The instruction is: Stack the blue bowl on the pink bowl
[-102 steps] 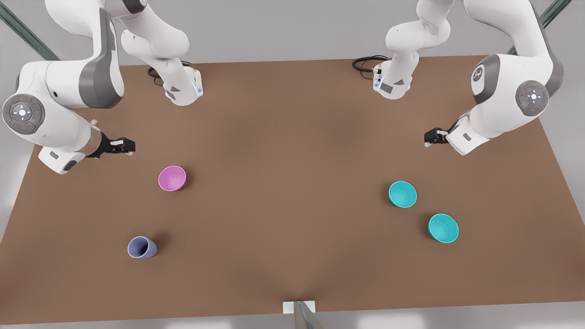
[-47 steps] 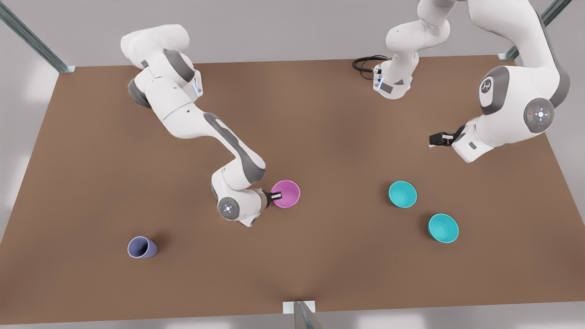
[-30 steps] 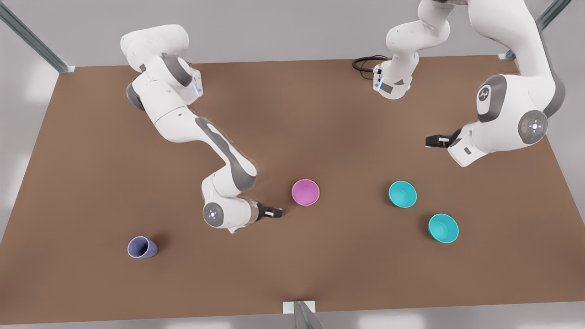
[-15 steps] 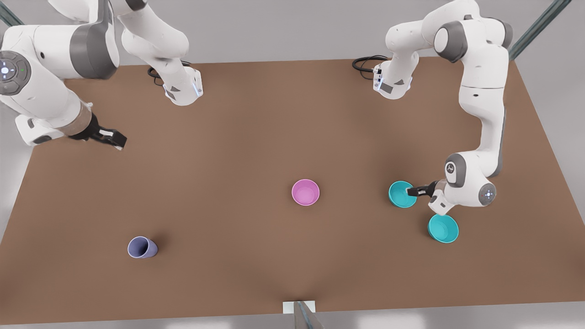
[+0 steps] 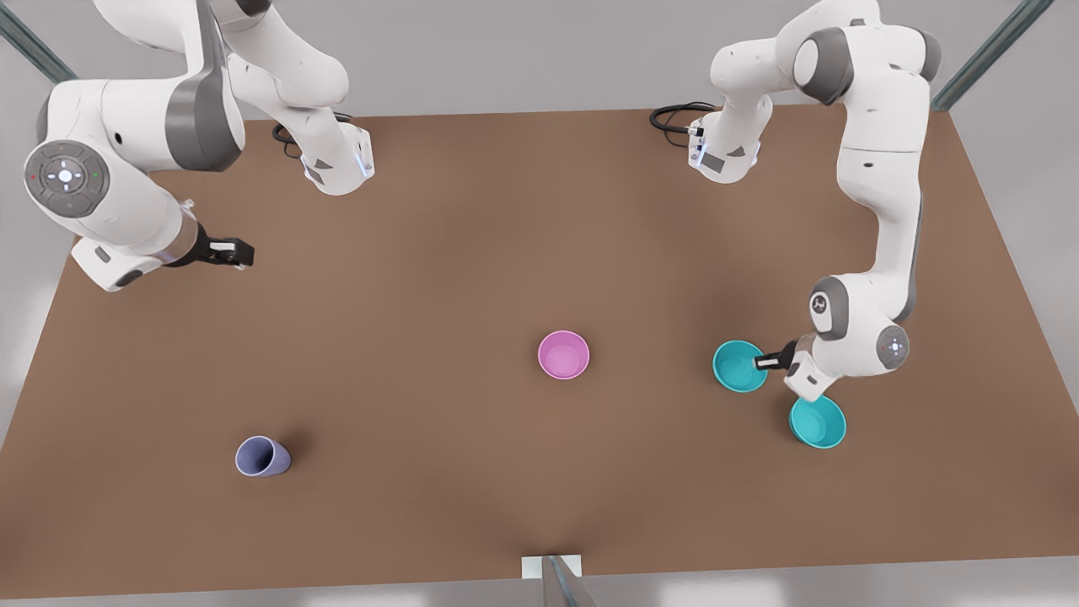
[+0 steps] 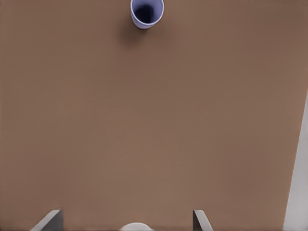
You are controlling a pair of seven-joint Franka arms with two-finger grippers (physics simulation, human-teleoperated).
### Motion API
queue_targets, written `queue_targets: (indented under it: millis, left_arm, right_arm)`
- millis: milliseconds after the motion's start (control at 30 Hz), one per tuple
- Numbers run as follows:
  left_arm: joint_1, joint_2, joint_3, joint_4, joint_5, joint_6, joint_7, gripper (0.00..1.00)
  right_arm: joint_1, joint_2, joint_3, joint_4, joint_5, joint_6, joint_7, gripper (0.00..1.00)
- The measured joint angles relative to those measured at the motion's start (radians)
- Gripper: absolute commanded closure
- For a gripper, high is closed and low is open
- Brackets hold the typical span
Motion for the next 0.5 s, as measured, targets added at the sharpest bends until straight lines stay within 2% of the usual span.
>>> queue_targets:
  millis: [100,300,500]
  left_arm:
    - [-0.161,-0.053,0.006,0.041,0.0,-0.022,-0.04,0.79]
    - [-0.472,0.064,0.002,0.226,-0.016,-0.044,-0.199,0.79]
    - [-0.543,0.168,0.002,0.328,-0.025,-0.052,-0.359,0.79]
  right_arm:
    - [-0.001,0.0,0.0,-0.006,0.004,0.0,-0.022,0.0]
    - [-0.002,0.001,-0.001,-0.014,0.013,0.002,-0.056,0.0]
    - [-0.003,0.007,-0.002,-0.017,0.018,0.006,-0.081,0.0]
